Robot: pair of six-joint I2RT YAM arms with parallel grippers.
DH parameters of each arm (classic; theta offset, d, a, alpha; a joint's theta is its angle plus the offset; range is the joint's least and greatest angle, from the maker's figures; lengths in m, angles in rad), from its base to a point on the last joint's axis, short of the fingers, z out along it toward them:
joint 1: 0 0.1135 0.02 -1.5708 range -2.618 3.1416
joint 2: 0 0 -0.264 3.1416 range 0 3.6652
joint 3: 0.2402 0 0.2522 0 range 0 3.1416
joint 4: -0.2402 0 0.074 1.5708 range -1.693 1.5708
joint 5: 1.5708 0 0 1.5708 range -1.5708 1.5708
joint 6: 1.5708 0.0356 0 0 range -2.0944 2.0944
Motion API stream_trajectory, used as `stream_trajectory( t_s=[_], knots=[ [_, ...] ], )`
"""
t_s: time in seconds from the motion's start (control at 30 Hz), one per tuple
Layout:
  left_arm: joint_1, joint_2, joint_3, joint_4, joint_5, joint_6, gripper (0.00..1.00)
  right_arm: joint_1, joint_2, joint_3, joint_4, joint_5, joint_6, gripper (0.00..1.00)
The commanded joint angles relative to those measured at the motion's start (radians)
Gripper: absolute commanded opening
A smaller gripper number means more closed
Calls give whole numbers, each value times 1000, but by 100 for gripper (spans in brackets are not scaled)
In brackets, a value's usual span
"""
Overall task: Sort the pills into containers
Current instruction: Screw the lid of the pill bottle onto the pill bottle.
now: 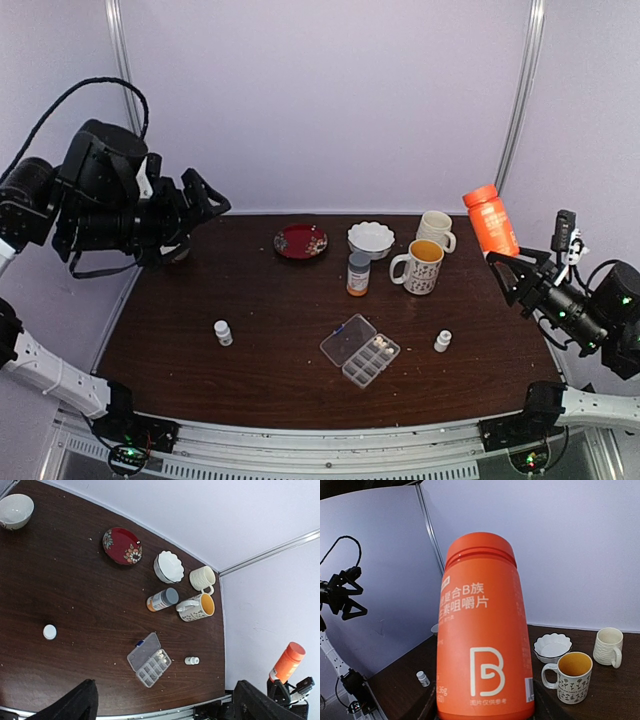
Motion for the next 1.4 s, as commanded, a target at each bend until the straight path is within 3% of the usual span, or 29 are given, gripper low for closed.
stream_trajectory(
  t_s=[0.0,0.1,0.23,0.37,0.57,0.77,0.97,1.37],
  knots=[
    [34,-202,-309,456,-15,297,98,-5,23,22,60,-160,-43,0],
    [134,-341,-545,701,148,407,98,-4,47,-9,131,-260,-63,0],
    [247,-413,-623,689,270,405,98,-4,116,-24,193,-278,-75,0],
    [260,-427,-670,728,295,392,98,-4,181,-63,298,-316,-58,0],
    [260,-244,-551,746,448,607,93,1,288,-51,334,-407,-96,0],
    [260,-132,-506,775,513,661,98,11,445,57,238,-462,-296,0],
    [260,-29,-466,837,716,765,98,18,547,128,214,-517,-457,0],
    [260,14,-502,996,949,719,97,65,661,225,185,-525,-548,0]
  ],
)
